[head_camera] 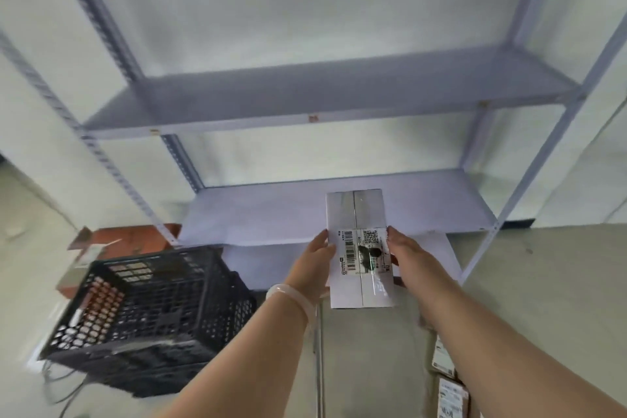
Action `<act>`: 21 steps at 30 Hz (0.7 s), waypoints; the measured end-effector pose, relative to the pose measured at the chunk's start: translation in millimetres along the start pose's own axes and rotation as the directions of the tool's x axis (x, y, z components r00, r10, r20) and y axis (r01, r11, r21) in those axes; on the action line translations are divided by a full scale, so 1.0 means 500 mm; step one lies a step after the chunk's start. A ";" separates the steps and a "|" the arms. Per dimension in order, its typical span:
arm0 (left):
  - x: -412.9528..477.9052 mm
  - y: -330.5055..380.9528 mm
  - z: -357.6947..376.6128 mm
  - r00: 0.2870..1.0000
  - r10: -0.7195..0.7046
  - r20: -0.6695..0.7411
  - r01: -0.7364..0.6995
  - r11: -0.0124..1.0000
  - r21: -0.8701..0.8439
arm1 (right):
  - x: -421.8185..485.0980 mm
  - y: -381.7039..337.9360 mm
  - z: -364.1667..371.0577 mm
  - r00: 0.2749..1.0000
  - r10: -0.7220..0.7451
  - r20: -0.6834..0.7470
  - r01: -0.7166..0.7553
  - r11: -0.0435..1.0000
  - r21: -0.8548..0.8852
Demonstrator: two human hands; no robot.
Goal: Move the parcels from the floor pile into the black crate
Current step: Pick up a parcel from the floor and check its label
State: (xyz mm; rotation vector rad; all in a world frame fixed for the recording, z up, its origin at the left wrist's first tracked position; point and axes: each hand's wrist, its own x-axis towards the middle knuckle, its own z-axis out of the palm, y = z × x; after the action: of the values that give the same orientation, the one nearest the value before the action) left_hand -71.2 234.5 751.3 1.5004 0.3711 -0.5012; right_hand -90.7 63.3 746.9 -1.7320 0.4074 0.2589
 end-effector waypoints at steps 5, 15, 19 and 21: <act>-0.158 0.049 -0.147 0.991 0.025 -0.133 -0.036 0.996 -0.081 | -0.090 -0.100 0.128 0.977 -0.114 0.180 0.122 0.992 -0.035; -0.277 0.057 -0.481 0.968 -0.013 -0.252 -0.047 0.972 -0.230 | -0.175 -0.217 0.441 0.920 -0.068 0.386 0.092 0.995 -0.044; -0.275 0.048 -0.651 0.961 -0.023 -0.275 -0.053 0.962 -0.266 | -0.176 -0.245 0.621 0.911 -0.046 0.409 0.074 0.996 -0.054; -0.266 0.042 -0.751 0.957 -0.024 -0.290 -0.047 0.971 -0.236 | -0.174 -0.254 0.722 0.906 -0.023 0.423 0.054 0.997 -0.060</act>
State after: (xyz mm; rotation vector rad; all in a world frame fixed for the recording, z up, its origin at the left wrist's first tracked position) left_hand -145.5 619.8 821.8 1.3389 0.6317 -0.2139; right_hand -100.2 448.0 822.8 -1.6927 0.0451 0.6134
